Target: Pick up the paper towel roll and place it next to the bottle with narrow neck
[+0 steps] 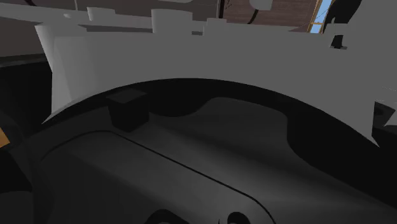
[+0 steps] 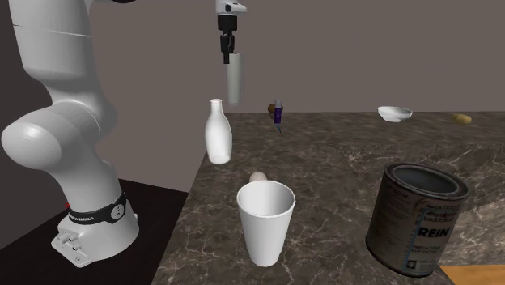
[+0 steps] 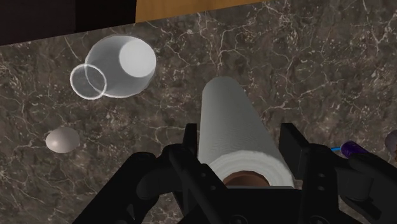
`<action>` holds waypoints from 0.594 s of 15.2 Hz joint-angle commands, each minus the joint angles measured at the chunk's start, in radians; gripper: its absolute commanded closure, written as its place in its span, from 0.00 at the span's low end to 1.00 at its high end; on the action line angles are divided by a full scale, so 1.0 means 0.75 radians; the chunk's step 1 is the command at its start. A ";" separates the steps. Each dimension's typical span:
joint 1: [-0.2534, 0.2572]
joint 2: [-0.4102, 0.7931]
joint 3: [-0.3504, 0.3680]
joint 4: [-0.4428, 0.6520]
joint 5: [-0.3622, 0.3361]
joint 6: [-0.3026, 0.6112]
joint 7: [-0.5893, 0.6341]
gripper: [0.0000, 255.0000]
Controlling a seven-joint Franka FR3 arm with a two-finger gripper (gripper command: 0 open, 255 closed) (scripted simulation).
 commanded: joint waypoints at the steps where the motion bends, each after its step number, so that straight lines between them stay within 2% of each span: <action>1: -0.015 -0.020 -0.001 -0.056 0.018 0.045 -0.012 1.00; 9: -0.040 -0.051 -0.006 -0.224 0.044 0.195 -0.033 1.00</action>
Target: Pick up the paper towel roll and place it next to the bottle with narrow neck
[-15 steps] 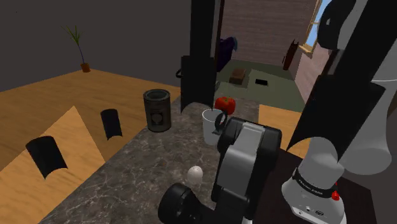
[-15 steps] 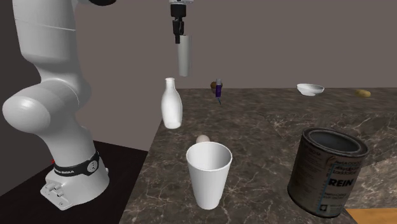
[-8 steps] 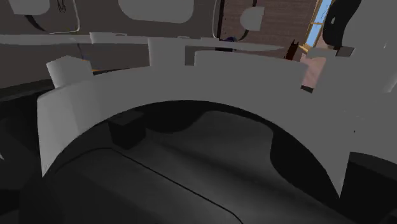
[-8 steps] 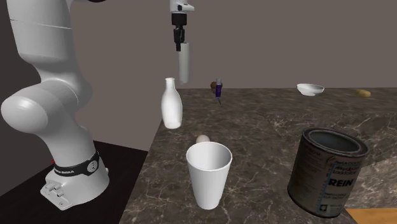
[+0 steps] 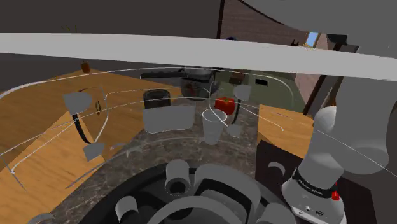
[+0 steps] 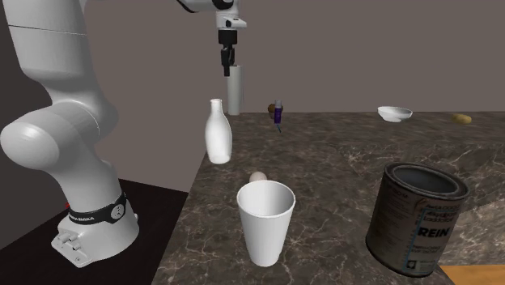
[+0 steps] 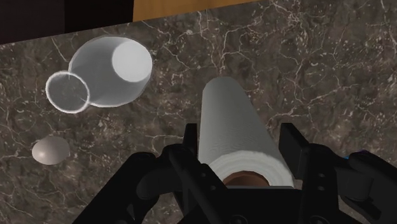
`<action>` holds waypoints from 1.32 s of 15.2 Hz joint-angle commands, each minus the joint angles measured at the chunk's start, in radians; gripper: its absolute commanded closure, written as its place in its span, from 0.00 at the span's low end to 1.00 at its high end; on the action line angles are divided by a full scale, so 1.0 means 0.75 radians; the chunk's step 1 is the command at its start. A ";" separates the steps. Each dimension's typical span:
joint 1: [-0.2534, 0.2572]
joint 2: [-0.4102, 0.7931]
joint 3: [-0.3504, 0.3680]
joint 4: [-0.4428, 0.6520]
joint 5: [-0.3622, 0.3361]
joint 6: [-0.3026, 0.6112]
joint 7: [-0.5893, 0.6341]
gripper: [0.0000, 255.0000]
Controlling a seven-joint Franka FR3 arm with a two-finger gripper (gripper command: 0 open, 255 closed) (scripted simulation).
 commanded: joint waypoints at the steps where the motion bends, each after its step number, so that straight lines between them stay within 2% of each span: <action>1: -0.005 -0.005 -0.002 -0.038 0.004 0.036 -0.005 1.00; 10: -0.007 0.007 -0.006 -0.191 -0.008 0.195 -0.002 1.00; 20: 0.011 0.064 -0.020 -0.329 -0.064 0.364 0.031 1.00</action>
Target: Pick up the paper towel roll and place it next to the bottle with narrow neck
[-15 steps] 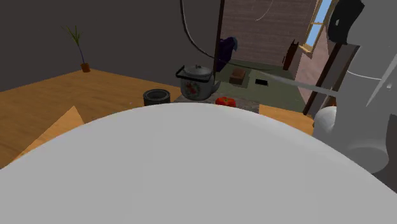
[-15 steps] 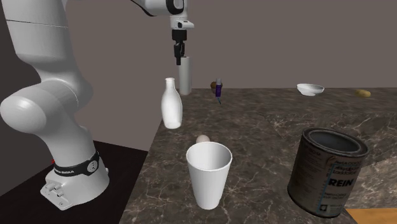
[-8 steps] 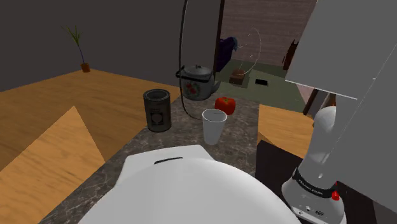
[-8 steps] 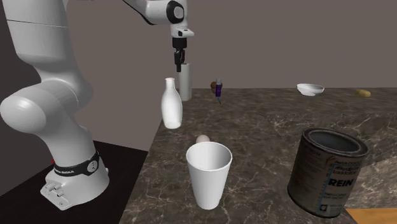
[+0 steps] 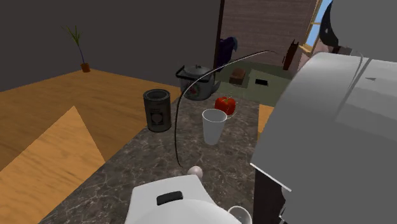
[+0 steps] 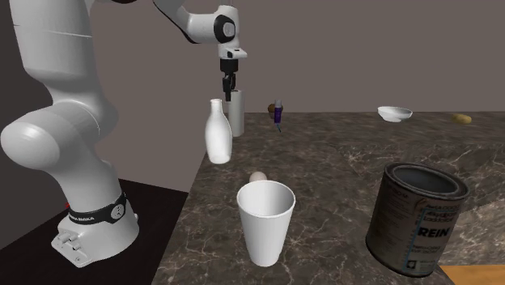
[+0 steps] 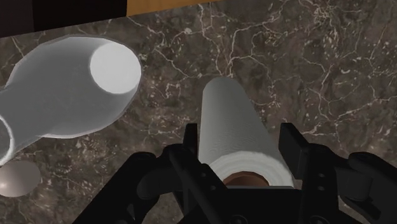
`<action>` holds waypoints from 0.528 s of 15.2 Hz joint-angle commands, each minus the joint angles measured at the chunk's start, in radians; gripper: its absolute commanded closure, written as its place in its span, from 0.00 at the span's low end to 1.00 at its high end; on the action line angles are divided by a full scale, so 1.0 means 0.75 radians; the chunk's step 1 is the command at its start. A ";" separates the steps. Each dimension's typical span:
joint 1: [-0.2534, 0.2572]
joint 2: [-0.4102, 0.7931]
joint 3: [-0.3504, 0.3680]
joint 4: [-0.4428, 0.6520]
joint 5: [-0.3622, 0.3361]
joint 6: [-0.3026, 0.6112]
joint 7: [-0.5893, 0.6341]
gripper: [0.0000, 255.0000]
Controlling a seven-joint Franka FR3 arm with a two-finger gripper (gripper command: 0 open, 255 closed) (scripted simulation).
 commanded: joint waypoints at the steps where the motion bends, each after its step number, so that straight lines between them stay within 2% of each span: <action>1: 0.005 0.014 -0.004 -0.029 -0.015 0.037 0.009 1.00; 6: 0.025 0.063 -0.021 -0.087 -0.065 0.123 0.040 1.00; 8: 0.025 0.063 -0.021 -0.088 -0.065 0.123 0.040 1.00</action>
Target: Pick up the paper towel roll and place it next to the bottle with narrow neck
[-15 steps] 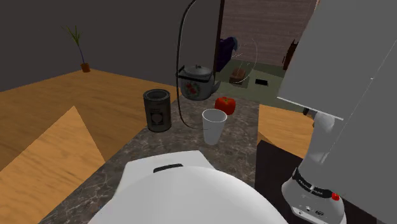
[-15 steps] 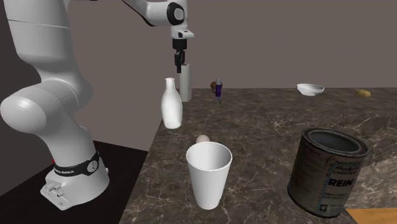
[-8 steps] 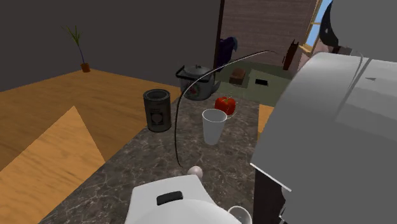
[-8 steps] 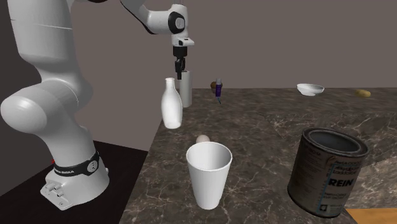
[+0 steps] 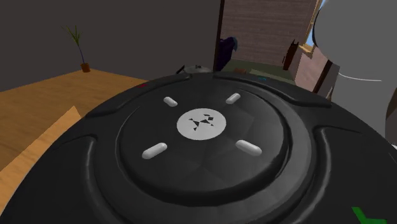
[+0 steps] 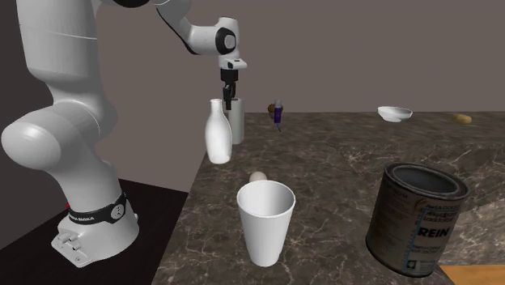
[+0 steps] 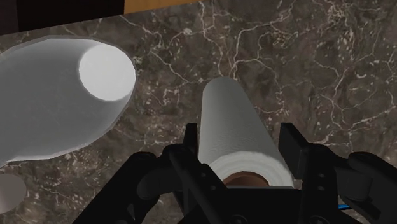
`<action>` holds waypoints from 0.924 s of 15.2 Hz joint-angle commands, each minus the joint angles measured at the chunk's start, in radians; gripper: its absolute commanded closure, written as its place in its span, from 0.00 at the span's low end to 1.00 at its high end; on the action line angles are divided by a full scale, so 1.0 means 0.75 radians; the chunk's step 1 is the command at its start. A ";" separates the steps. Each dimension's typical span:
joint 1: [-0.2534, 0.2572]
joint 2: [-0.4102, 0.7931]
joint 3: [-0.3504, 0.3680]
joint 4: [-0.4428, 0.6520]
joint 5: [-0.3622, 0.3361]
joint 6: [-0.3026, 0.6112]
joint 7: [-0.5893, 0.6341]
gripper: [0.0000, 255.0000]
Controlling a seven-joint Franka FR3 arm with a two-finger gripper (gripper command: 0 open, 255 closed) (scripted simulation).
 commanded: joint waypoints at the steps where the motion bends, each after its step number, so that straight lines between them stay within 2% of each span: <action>1: 0.002 0.004 -0.002 -0.002 -0.004 0.005 0.002 1.00; 6: 0.002 0.004 -0.002 -0.002 -0.004 0.005 0.002 1.00; 7: 0.002 0.004 -0.002 -0.002 -0.004 0.005 0.002 0.00; 12: 0.002 0.004 -0.002 -0.002 -0.004 0.005 0.002 0.00; 14: -0.024 -0.047 0.016 0.048 0.048 -0.074 -0.033 0.00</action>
